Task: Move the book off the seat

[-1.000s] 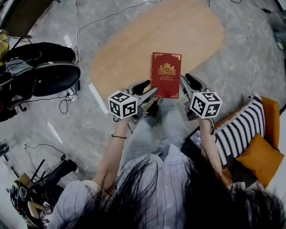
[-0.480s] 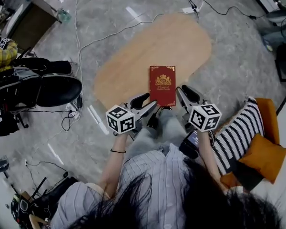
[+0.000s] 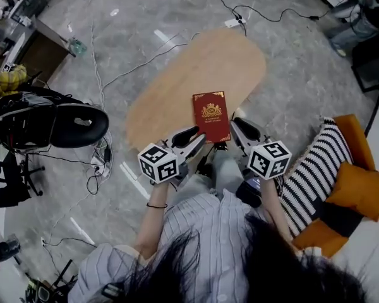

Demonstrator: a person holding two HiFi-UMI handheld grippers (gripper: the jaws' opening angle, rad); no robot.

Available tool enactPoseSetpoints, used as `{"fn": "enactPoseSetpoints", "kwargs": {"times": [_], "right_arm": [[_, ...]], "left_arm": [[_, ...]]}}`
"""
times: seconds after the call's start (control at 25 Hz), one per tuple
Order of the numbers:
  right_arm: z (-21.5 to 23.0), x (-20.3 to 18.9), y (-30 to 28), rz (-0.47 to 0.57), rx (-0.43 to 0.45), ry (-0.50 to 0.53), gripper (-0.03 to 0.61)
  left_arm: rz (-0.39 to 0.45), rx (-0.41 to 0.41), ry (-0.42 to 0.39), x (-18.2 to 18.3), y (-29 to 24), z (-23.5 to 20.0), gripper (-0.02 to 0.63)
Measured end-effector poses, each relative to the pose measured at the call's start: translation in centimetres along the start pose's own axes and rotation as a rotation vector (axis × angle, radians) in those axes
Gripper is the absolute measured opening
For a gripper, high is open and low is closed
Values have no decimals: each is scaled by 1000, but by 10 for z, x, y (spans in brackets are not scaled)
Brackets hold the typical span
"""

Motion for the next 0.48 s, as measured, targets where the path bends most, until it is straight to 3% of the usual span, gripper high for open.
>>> {"fn": "enactPoseSetpoints", "kwargs": {"times": [0.48], "right_arm": [[-14,-40,80,82,-130,-45,69]], "left_arm": [[-114,-137,-29,-38,1,47,135]]}}
Point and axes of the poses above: the fingertips, and each gripper's own axes: y backward along the fingers, z to its right, x out of its top, the point moved 4 cm from there along y, backward along the fingers, and after that the axes turned 13 degrees about -x, right-handed, at the moved point
